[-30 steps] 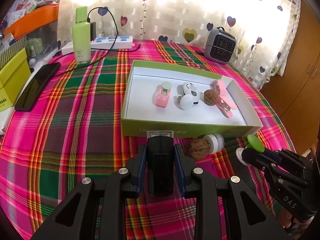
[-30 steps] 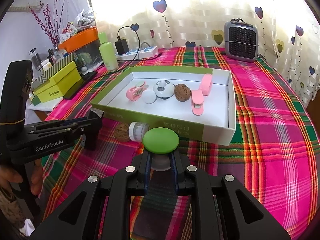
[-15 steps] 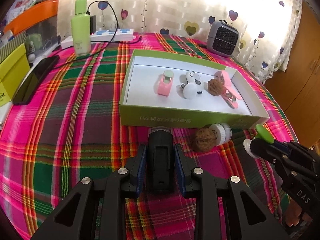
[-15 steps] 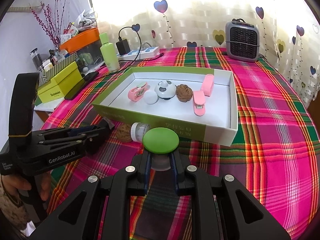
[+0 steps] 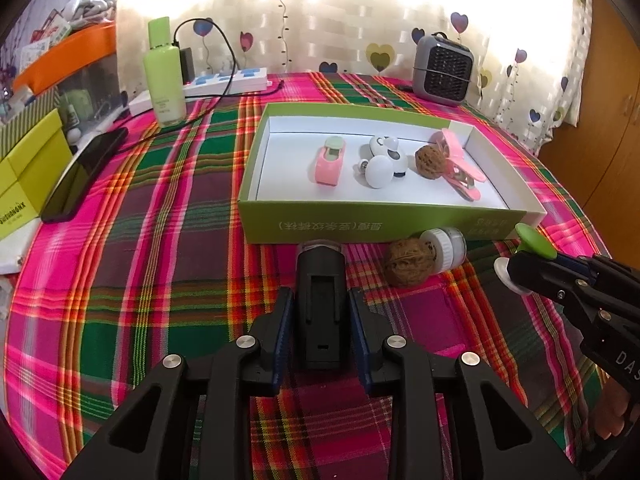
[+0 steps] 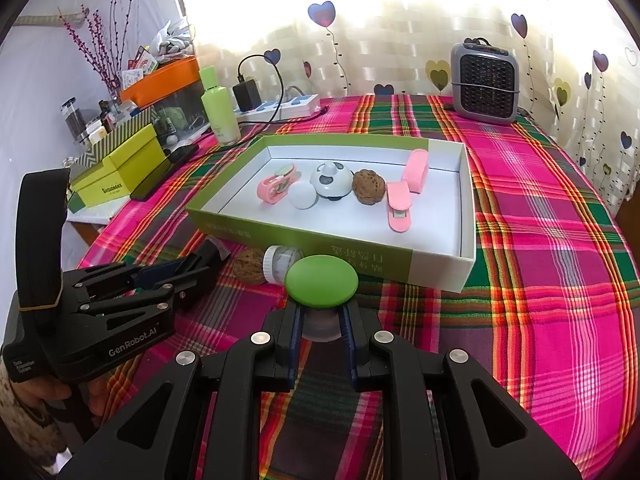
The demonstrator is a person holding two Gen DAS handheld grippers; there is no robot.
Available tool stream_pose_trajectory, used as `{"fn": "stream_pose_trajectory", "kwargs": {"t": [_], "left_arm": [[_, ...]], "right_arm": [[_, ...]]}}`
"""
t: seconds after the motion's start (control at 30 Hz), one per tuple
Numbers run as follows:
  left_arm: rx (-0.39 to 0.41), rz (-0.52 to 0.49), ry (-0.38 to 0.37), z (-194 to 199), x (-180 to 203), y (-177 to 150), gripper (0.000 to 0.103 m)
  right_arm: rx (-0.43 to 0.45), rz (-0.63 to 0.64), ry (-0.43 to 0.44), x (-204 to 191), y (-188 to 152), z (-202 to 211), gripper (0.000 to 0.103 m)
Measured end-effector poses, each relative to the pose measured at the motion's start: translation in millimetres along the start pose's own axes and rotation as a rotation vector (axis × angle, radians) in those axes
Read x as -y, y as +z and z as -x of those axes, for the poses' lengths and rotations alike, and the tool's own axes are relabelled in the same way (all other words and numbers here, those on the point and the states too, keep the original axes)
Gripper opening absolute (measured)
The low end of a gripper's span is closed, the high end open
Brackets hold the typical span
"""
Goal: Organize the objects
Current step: 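Lift and carry the black item and green-capped object toward the tray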
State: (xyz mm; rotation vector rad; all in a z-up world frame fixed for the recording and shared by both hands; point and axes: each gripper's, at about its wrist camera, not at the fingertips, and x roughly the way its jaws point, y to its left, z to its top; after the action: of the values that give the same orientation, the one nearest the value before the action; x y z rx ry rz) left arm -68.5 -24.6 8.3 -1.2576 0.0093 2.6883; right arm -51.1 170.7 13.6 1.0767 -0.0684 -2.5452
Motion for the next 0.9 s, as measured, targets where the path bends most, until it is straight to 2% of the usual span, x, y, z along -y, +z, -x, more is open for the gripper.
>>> {"fn": "stream_pose_trajectory", "kwargs": {"t": [0.33,0.9], "left_arm": [[0.016,0.014,-0.027,11.3,-0.5,4.3,0.025],[0.053,0.023,-0.059,15.0,-8.1,42.6,0.025]], "right_arm": [[0.010,-0.003,0.004,0.4,2.8,2.8,0.018],[0.054,0.041,0.012,-5.8,32.0,1.1,0.018]]}}
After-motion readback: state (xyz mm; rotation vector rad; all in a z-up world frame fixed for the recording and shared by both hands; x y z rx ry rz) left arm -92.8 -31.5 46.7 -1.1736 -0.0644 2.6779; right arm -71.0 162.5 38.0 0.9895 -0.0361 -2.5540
